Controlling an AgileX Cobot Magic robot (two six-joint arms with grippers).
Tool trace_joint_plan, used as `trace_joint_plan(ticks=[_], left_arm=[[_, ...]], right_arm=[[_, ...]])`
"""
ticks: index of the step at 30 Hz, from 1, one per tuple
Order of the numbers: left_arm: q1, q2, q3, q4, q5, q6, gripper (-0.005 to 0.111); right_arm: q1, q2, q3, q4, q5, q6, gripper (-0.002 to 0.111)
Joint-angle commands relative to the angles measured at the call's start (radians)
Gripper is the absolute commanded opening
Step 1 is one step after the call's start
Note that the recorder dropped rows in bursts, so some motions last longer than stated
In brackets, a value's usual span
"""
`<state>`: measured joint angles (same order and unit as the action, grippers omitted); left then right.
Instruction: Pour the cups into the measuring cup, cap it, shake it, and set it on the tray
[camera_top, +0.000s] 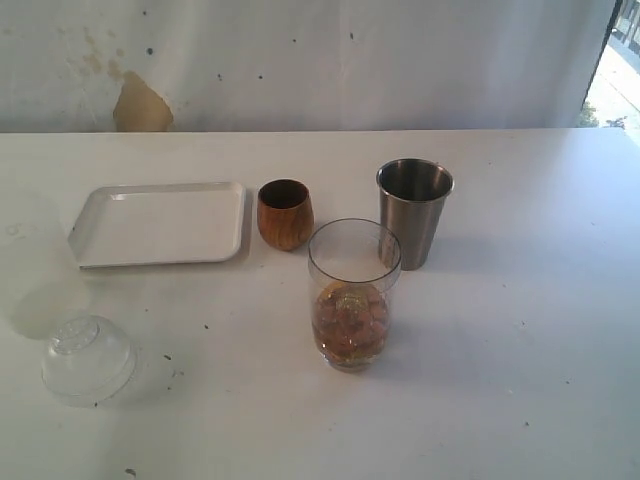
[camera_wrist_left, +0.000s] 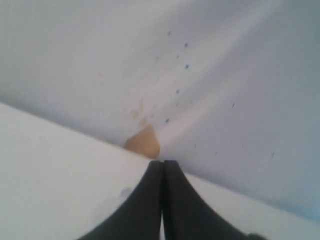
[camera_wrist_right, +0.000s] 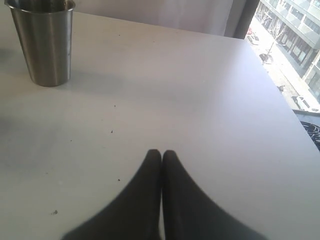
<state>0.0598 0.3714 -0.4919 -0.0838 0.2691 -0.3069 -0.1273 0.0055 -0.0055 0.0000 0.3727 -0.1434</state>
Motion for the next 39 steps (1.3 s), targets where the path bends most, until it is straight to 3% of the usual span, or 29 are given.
trace_joint_plan(ticks=[1, 5, 10, 17, 22, 27, 31, 34, 39], left_arm=[[-0.006, 0.202, -0.172, -0.047, 0.281, 0.206, 0.000], [-0.006, 0.391, -0.304, -0.193, 0.484, 0.414, 0.003], [-0.006, 0.548, -0.321, -0.350, 0.539, 0.604, 0.031], [-0.006, 0.718, -0.251, -0.417, 0.654, 0.684, 0.065], [-0.045, 0.759, -0.194, -0.558, 0.644, 0.877, 0.065], [-0.175, 0.828, -0.145, -0.517, 0.462, 0.937, 0.066], [-0.247, 0.891, -0.168, -0.482, 0.393, 0.910, 0.066], [-0.284, 0.923, -0.215, -0.354, 0.416, 0.866, 0.066], [-0.295, 0.930, -0.256, -0.061, 0.424, 0.637, 0.066]], right_arm=[[-0.002, -0.006, 0.005, 0.000, -0.004, -0.010, 0.000], [-0.002, -0.006, 0.005, 0.000, -0.004, -0.010, 0.000], [-0.002, -0.006, 0.005, 0.000, -0.004, -0.010, 0.000], [-0.002, -0.006, 0.005, 0.000, -0.004, -0.010, 0.000], [-0.002, -0.006, 0.005, 0.000, -0.004, -0.010, 0.000], [-0.002, -0.006, 0.005, 0.000, -0.004, -0.010, 0.000], [-0.002, -0.006, 0.005, 0.000, -0.004, -0.010, 0.000], [-0.002, -0.006, 0.005, 0.000, -0.004, -0.010, 0.000], [-0.002, -0.006, 0.005, 0.000, -0.004, -0.010, 0.000]])
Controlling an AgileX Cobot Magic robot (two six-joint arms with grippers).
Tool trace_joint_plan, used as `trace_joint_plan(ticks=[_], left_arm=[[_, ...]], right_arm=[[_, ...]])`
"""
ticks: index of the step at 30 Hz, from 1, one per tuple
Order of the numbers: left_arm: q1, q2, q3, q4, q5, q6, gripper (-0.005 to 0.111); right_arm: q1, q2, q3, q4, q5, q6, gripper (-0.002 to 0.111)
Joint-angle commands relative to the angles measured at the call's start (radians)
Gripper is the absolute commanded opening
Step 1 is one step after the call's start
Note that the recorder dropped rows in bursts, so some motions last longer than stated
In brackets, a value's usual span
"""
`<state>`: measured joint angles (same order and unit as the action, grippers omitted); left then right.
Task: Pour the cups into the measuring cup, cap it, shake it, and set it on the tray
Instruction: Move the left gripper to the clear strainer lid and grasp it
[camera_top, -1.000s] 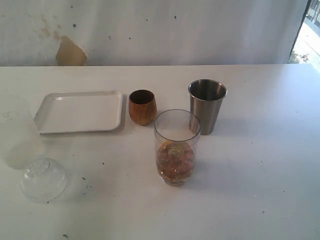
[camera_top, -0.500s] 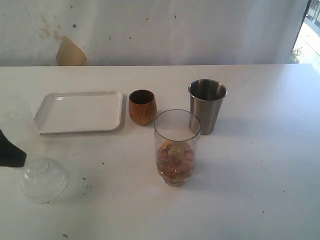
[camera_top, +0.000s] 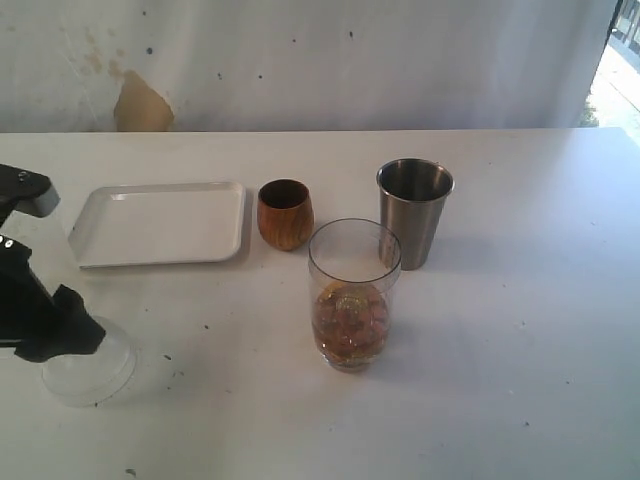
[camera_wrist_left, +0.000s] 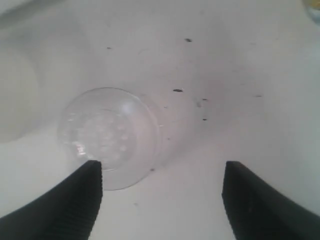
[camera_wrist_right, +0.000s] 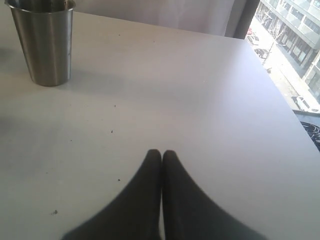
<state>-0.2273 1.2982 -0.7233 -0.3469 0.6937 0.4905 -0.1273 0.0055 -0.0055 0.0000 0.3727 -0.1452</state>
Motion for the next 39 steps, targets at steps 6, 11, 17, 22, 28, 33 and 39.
trace_joint_plan(ticks=[6, 11, 17, 22, 28, 33, 39], left_arm=[[-0.008, 0.033, -0.012, 0.134, -0.063, -0.142, 0.066], [-0.008, 0.091, -0.005, 0.026, -0.082, -0.021, 0.066], [-0.008, 0.114, -0.005, 0.053, -0.177, -0.018, 0.066], [-0.008, 0.138, -0.005, 0.061, -0.181, -0.018, 0.066], [-0.008, 0.173, -0.005, 0.078, -0.227, -0.018, 0.065], [-0.008, 0.184, -0.005, 0.078, -0.170, -0.029, 0.063], [-0.008, 0.214, -0.005, 0.143, -0.156, -0.054, 0.064]], right_arm=[[-0.002, -0.006, 0.005, 0.000, -0.004, -0.009, 0.000], [-0.002, -0.006, 0.005, 0.000, -0.004, -0.009, 0.000], [-0.002, -0.006, 0.005, 0.000, -0.004, -0.009, 0.000], [-0.002, -0.006, 0.005, 0.000, -0.004, -0.009, 0.000], [-0.002, -0.006, 0.005, 0.000, -0.004, -0.009, 0.000], [-0.002, -0.006, 0.005, 0.000, -0.004, -0.009, 0.000], [-0.002, -0.006, 0.005, 0.000, -0.004, -0.009, 0.000]])
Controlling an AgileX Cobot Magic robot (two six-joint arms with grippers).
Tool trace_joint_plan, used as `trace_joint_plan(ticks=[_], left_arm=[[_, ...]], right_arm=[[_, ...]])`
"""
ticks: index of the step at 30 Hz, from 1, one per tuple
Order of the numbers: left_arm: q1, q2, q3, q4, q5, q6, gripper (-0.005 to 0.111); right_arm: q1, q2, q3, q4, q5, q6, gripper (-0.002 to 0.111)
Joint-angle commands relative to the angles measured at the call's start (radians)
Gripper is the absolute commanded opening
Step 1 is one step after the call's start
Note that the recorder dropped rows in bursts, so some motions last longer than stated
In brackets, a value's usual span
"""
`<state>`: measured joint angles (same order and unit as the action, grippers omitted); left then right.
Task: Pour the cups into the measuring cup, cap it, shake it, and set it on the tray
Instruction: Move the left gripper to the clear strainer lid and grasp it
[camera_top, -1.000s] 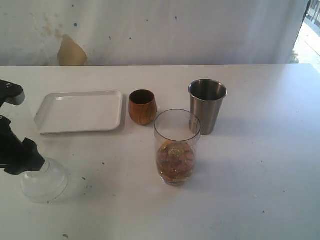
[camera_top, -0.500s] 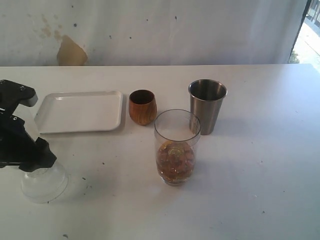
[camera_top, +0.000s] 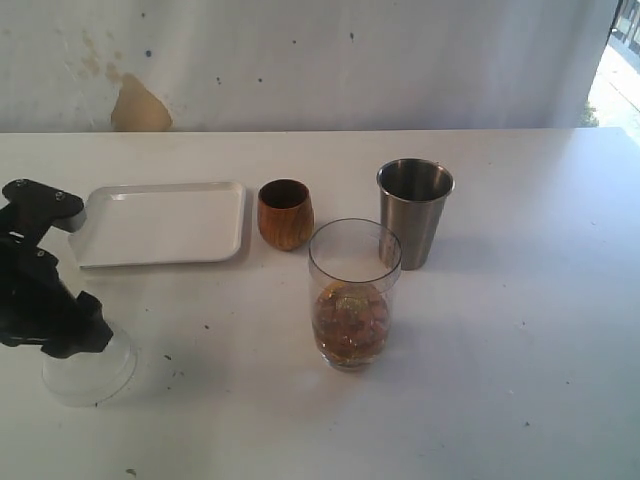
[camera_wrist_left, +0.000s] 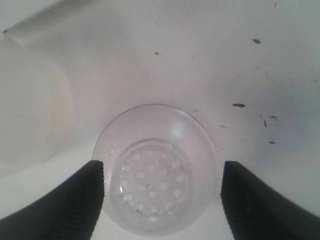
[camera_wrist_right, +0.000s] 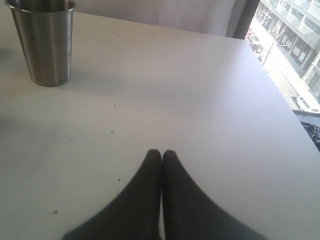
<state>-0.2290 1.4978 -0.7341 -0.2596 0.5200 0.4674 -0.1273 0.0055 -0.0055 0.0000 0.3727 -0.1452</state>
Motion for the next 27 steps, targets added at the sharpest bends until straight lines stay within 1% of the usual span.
trace_joint_plan(ticks=[1, 4, 7, 8, 11, 12, 16, 17, 18, 20, 21, 27], left_arm=[[-0.006, 0.016, 0.006, 0.064, 0.018, -0.037, 0.064], [-0.006, 0.016, 0.006, 0.091, 0.001, -0.094, 0.064], [-0.006, 0.016, 0.006, 0.094, 0.001, -0.108, 0.063], [-0.006, 0.016, 0.006, 0.094, 0.001, -0.112, 0.060], [-0.006, 0.016, 0.006, 0.062, -0.013, -0.113, 0.040], [-0.006, 0.016, 0.006, 0.055, -0.015, -0.111, 0.037], [-0.006, 0.016, 0.006, 0.049, 0.005, -0.113, 0.035], [-0.006, 0.016, 0.006, 0.049, 0.012, -0.113, 0.032], [-0.006, 0.016, -0.002, 0.046, 0.032, -0.113, 0.026], [-0.006, 0.016, -0.024, 0.043, 0.088, -0.102, 0.009], [-0.006, 0.016, -0.039, 0.043, 0.126, -0.085, -0.001], [-0.006, 0.014, -0.130, 0.005, 0.308, -0.079, 0.000]], right_arm=[[-0.002, -0.006, 0.005, 0.000, -0.004, -0.009, 0.000], [-0.002, -0.006, 0.005, 0.000, -0.004, -0.009, 0.000], [-0.002, -0.006, 0.005, 0.000, -0.004, -0.009, 0.000], [-0.002, -0.006, 0.005, 0.000, -0.004, -0.009, 0.000], [-0.002, -0.006, 0.005, 0.000, -0.004, -0.009, 0.000], [-0.002, -0.006, 0.005, 0.000, -0.004, -0.009, 0.000], [-0.002, -0.006, 0.005, 0.000, -0.004, -0.009, 0.000], [-0.002, -0.006, 0.005, 0.000, -0.004, -0.009, 0.000], [-0.002, -0.006, 0.005, 0.000, -0.004, -0.009, 0.000], [-0.002, -0.006, 0.005, 0.000, -0.004, -0.009, 0.000], [-0.002, -0.006, 0.005, 0.000, -0.004, -0.009, 0.000], [-0.002, -0.006, 0.005, 0.000, -0.004, -0.009, 0.000]])
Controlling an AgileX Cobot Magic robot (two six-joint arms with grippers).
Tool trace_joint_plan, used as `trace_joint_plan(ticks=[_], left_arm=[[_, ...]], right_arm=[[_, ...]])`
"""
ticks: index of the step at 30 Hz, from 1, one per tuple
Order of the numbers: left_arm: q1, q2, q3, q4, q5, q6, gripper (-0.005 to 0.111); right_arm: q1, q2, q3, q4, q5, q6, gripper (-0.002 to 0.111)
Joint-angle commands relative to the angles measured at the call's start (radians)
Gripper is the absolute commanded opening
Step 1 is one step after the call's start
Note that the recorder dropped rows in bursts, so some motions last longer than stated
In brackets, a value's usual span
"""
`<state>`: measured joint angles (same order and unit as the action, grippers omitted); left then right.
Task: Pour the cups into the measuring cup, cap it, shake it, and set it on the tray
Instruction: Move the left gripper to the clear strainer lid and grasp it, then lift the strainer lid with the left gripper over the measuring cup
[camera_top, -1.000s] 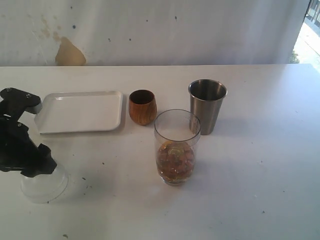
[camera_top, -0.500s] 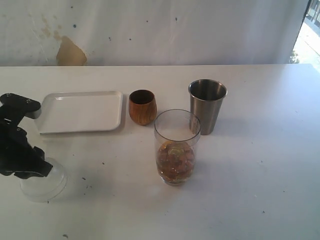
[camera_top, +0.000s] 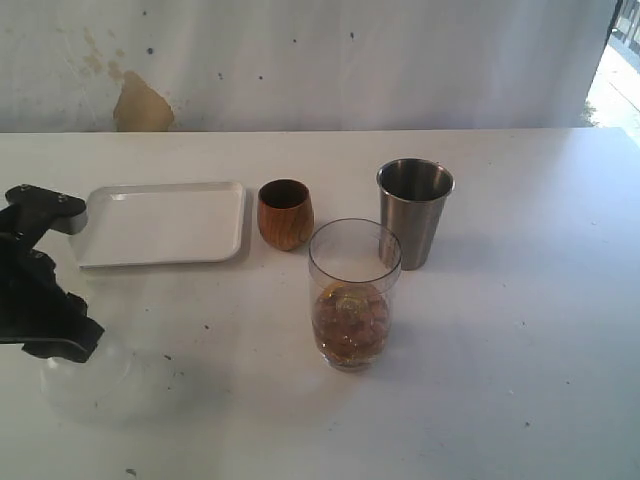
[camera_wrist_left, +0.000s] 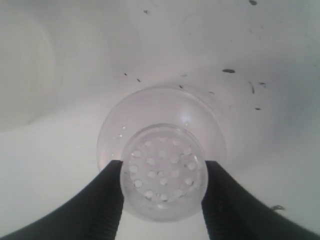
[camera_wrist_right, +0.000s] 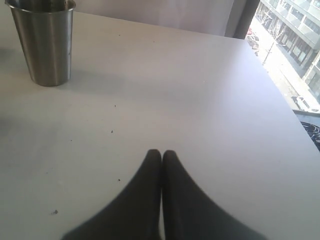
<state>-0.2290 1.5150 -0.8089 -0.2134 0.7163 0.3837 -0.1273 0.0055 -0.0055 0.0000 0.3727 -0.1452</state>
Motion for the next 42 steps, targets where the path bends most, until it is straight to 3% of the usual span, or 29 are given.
trace_joint_plan(ticks=[1, 6, 15, 24, 34, 42], left_arm=[[-0.006, -0.003, -0.075, -0.050, 0.143, 0.005, 0.000], [-0.046, -0.003, -0.203, -0.046, 0.295, -0.030, 0.000], [-0.235, -0.003, -0.473, 0.088, 0.386, -0.182, 0.000], [-0.308, 0.041, -0.722, 0.156, 0.505, -0.252, 0.000], [-0.453, 0.207, -0.967, 0.156, 0.505, -0.260, 0.000], [-0.528, 0.277, -1.020, 0.156, 0.505, -0.276, 0.000]], right_arm=[[-0.002, -0.006, 0.005, 0.000, -0.004, -0.009, 0.000], [-0.002, -0.006, 0.005, 0.000, -0.004, -0.009, 0.000], [-0.002, -0.006, 0.005, 0.000, -0.004, -0.009, 0.000], [-0.002, -0.006, 0.005, 0.000, -0.004, -0.009, 0.000], [-0.002, -0.006, 0.005, 0.000, -0.004, -0.009, 0.000], [-0.002, -0.006, 0.005, 0.000, -0.004, -0.009, 0.000]])
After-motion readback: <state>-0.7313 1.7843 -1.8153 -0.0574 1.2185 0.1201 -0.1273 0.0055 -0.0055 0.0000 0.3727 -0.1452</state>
